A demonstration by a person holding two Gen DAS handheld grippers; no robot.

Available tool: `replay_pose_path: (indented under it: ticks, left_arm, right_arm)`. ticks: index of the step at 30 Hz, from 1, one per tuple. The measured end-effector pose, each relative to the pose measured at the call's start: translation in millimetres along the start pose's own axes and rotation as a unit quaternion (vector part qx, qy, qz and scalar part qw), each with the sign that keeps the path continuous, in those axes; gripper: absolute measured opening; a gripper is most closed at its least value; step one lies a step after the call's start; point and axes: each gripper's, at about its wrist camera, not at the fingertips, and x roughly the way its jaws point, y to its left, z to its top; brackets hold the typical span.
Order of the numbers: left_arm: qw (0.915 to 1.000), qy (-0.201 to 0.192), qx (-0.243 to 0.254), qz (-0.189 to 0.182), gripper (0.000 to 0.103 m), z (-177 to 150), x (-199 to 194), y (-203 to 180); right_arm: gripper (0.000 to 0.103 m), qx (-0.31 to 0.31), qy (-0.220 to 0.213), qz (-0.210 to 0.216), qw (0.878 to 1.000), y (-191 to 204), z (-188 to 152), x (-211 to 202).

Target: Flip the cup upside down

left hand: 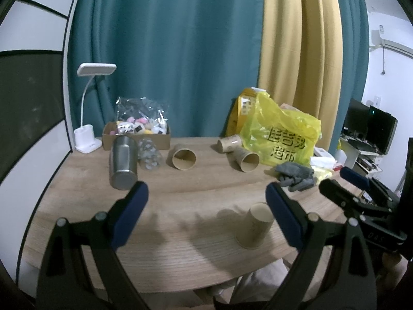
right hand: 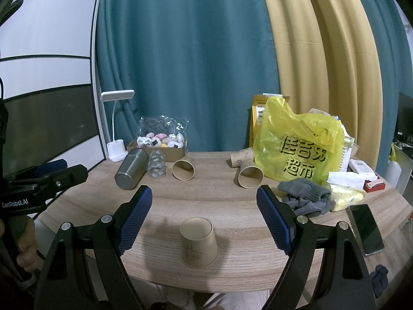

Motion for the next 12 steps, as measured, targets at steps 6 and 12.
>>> replay_pose_path:
  ticks: [6, 12]
  left_arm:
    - [1.0, -0.001, 0.002, 0.0, 0.093, -0.2, -0.4, 0.1]
    - [0.9999, -0.008, 0.01, -0.003, 0.093, -1.7, 1.0, 0.1]
  right_arm:
    - [0.086, 0.001, 0.001, 0.0, 1.0, 0.5, -0.3, 0.3]
    - [0.086, 0.002, 0.003, 0.0, 1.0, 2.1, -2.3, 2.0]
